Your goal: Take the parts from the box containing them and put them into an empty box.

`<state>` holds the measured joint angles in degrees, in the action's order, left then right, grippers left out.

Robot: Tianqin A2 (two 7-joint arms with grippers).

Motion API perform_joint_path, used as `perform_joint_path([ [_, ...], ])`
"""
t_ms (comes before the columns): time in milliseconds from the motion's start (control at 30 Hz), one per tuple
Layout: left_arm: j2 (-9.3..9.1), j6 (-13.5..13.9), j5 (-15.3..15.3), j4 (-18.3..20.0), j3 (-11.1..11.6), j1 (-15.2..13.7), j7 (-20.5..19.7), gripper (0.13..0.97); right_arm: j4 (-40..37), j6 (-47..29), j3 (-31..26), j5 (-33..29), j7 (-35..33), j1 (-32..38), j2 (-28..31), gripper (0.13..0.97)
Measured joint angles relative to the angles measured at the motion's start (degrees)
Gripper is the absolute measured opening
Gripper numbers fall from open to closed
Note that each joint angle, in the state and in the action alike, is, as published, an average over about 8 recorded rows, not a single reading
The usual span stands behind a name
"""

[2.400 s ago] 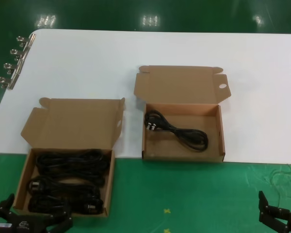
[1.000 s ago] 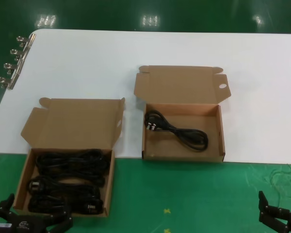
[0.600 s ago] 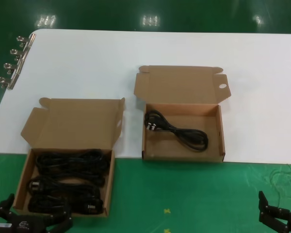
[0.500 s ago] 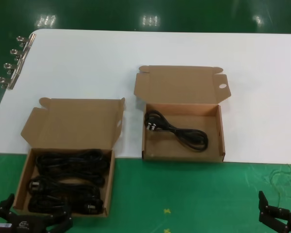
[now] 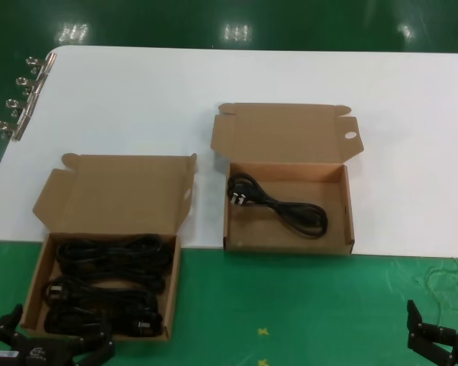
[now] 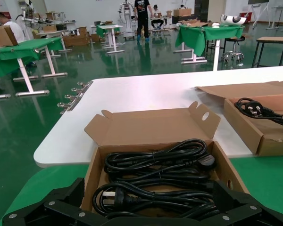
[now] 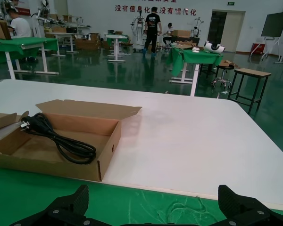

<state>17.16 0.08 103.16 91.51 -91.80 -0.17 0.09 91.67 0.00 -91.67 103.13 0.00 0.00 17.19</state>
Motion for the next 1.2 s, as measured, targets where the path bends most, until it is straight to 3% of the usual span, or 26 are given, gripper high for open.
perform_joint_path([
  [1200,0.0,0.0,0.0,0.0,0.0,0.0,0.0,0.966,0.0,0.0,0.0,0.0,0.0,0.0,0.0,0.966],
])
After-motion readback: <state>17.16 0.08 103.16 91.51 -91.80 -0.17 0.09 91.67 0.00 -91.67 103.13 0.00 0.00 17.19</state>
